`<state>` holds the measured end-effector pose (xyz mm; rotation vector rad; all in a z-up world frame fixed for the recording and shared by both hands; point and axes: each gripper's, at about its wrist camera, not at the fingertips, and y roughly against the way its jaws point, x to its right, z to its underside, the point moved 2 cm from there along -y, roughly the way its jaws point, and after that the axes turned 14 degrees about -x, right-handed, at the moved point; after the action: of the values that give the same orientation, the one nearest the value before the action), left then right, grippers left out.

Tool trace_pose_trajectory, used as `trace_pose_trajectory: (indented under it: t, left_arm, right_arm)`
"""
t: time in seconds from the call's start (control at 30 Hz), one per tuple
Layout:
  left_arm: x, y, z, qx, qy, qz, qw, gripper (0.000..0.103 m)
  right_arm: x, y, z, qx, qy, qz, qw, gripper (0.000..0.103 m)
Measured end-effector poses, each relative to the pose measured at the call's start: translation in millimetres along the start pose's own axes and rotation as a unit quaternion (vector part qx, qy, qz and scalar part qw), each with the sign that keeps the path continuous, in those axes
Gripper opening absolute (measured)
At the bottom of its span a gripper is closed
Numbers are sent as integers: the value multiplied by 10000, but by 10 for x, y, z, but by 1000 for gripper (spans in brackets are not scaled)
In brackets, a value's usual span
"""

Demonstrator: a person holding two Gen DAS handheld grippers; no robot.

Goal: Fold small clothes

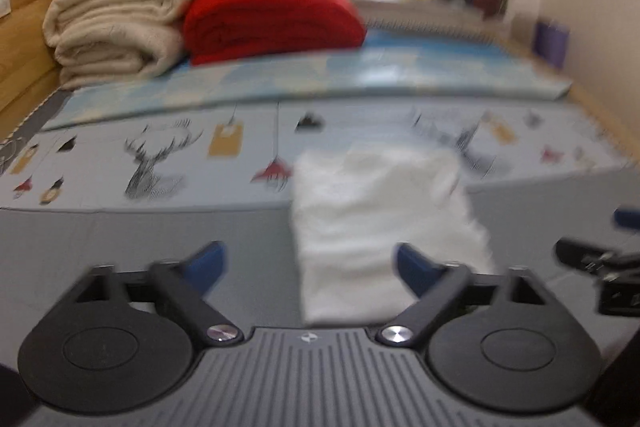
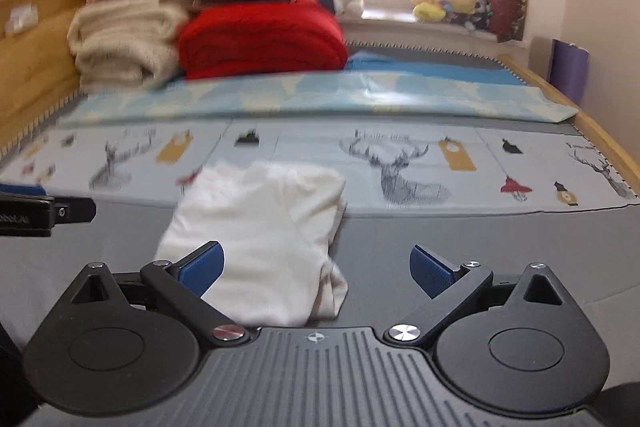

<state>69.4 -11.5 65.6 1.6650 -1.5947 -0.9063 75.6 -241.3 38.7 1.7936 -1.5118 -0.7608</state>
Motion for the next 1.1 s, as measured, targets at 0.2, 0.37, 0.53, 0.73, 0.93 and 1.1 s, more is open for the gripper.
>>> trace_pose_trajectory:
  t: [0.2,0.37,0.53,0.73,0.93,1.1]
  left_arm:
    - [-114,-264,-111,-285,385,193,9987,102]
    - [-132,-396,-90,-606,518,413,9960,102]
    - [-56,-368,-66,-556,359,372,9971,102]
    - [-50,-384,-57,-626,307,394,9968,102]
    - [-55,-386,-42,-661,289,416,9965,102]
    - [-77,-378,-40,-638,335,408,9966,102]
  right_arm:
    - [-148,-143,-45,-191,198,-39,9996,99]
    - [-155,-149,-114,-77,12,-29,10000,99]
    - [-143,-171,-125,-160,-117,-138,9997,99]
    - [-213,-205,-126,-168,52,-109,9998,99]
    - [-277,-228,-152,-192,94,-171,9996,99]
    - [-338,-238,-164,-188,161,-205,9995,99]
